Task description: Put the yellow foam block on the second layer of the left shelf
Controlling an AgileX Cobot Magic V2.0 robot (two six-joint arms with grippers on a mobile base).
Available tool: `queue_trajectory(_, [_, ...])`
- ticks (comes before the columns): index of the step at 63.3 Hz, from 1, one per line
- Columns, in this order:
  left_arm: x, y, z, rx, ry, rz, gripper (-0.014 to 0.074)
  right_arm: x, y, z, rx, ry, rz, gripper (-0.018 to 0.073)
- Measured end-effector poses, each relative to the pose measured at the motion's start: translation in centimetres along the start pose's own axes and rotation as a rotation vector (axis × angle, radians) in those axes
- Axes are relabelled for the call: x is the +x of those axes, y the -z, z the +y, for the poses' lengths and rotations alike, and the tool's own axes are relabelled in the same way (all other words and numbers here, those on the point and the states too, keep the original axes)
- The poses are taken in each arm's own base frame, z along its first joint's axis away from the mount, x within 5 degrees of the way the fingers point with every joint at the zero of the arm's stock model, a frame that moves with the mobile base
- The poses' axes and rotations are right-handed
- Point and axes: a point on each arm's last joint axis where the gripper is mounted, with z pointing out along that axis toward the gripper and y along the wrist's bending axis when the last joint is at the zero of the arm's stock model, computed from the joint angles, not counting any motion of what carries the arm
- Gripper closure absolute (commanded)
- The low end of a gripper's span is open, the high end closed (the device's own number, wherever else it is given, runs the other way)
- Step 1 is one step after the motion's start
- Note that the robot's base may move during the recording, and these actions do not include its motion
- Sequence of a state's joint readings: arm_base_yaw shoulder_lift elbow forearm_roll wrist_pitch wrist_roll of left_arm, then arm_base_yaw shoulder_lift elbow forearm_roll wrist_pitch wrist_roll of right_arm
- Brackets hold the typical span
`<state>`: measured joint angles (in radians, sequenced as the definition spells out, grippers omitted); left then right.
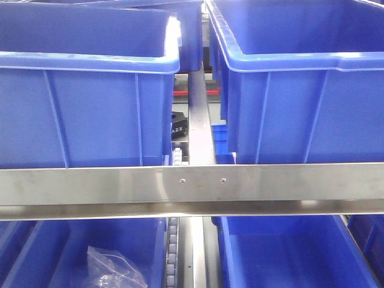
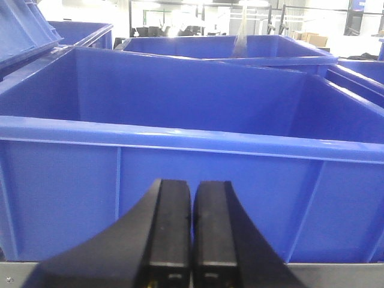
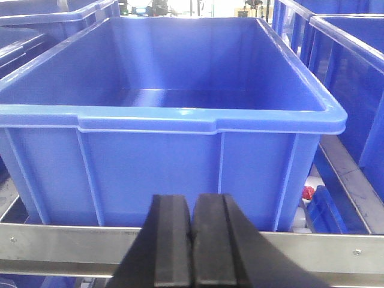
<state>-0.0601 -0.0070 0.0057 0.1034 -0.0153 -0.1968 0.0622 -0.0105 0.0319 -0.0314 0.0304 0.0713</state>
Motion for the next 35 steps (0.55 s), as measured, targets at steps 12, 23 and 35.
queue_trajectory(12, [0.0,0.0,0.0,0.0,0.0,0.0,0.046,0.0,0.0,0.0,0.0,0.001,0.0,0.0509])
queue_trajectory(23, [0.0,0.0,0.0,0.0,0.0,0.0,0.046,0.0,0.0,0.0,0.0,0.001,0.0,0.0509])
queue_trajectory(35, [0.0,0.0,0.0,0.0,0.0,0.0,0.046,0.0,0.0,0.0,0.0,0.001,0.0,0.0509])
